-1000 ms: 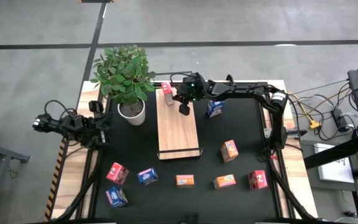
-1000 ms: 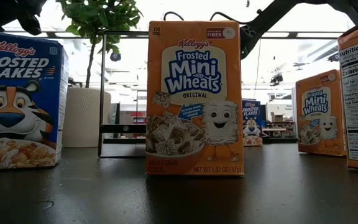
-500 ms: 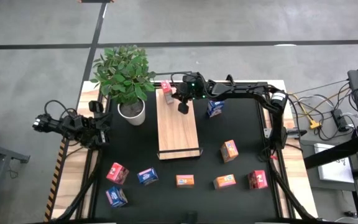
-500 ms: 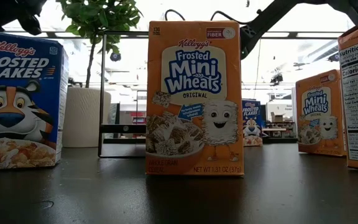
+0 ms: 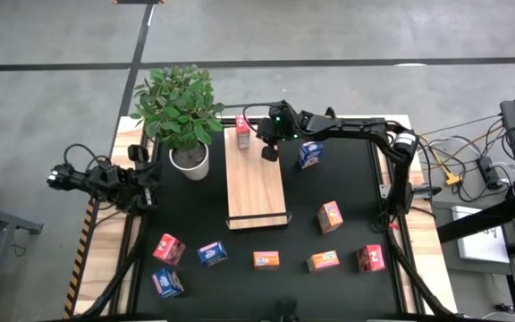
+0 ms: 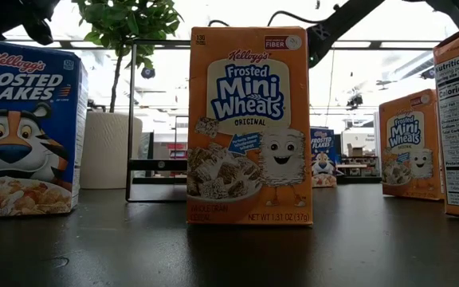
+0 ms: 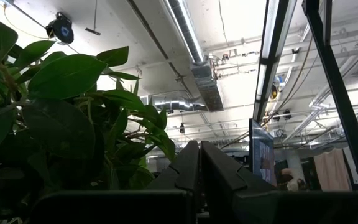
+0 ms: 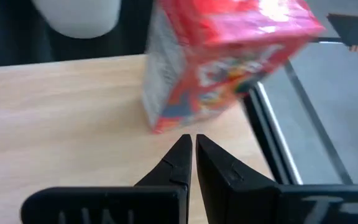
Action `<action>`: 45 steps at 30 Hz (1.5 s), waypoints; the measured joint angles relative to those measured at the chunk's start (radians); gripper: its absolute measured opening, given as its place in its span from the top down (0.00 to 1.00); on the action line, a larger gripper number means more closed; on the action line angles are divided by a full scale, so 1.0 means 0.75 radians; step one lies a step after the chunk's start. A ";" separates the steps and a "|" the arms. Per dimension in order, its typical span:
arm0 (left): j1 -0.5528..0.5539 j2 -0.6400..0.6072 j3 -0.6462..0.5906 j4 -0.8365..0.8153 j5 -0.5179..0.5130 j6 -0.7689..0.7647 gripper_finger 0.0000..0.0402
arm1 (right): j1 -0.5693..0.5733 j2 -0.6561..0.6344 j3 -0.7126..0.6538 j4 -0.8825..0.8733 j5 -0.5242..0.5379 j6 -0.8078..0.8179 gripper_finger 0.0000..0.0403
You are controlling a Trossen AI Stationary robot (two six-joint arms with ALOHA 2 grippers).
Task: Stack cereal on shelf
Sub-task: Put the top red cereal box on the shelf
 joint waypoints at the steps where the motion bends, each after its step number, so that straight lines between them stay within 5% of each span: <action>1: 0.000 0.000 0.000 0.000 0.000 0.000 1.00 | -0.004 0.010 0.001 0.032 0.000 -0.002 0.97; 21: 0.000 0.001 0.000 0.002 0.000 0.000 1.00 | -0.007 0.186 0.000 0.326 -0.116 0.000 0.97; 45: 0.000 0.000 0.000 0.003 0.000 0.000 1.00 | -0.008 0.242 0.001 0.467 -0.059 -0.101 0.97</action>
